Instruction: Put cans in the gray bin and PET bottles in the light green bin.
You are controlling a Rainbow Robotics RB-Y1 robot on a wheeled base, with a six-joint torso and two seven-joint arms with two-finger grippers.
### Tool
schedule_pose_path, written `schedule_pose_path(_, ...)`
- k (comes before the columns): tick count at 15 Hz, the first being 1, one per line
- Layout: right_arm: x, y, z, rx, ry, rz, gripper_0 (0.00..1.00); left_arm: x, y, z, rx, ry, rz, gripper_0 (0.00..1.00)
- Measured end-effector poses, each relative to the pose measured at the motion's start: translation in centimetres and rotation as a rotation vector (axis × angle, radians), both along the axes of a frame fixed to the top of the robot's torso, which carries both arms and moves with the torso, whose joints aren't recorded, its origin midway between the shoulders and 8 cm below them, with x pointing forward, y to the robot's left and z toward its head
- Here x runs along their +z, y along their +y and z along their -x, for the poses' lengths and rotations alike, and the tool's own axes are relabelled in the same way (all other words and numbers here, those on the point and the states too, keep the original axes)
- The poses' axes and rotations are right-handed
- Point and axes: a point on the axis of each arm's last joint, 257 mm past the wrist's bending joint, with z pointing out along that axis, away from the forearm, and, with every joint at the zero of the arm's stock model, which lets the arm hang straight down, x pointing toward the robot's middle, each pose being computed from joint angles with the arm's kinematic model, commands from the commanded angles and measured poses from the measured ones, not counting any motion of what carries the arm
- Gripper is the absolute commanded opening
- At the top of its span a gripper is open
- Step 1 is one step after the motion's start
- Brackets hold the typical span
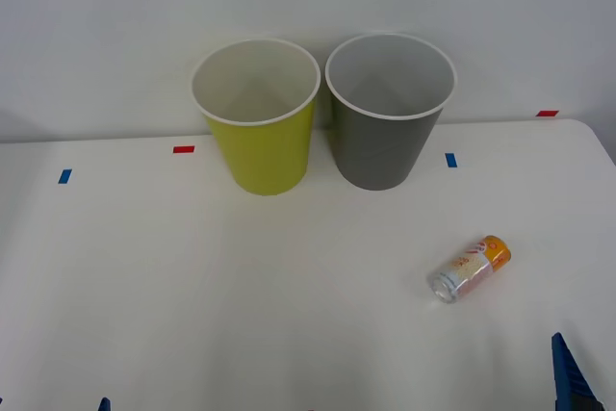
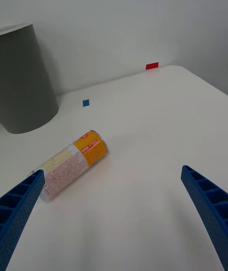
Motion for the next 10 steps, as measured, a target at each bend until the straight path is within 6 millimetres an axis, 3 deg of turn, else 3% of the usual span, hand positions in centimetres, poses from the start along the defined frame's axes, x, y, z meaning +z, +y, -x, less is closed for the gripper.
schedule_pose_path(3, 0.8, 0.3, -1.8, -0.010, 0.076, -0.088, 1.00, 0.0, 0.0, 0.0, 0.000, 0.000, 0.000, 1.00)
schedule_pose_path(6, -0.8, 1.0, -3.2, 0.012, 0.205, -0.147, 1.00, 0.0, 0.0, 0.0, 0.000, 0.000, 0.000, 1.00)
schedule_pose_path(10, 0.5, 1.1, -6.1, 0.016, 0.260, -0.262, 1.00, 0.0, 0.0, 0.0, 0.000, 0.000, 0.000, 1.00)
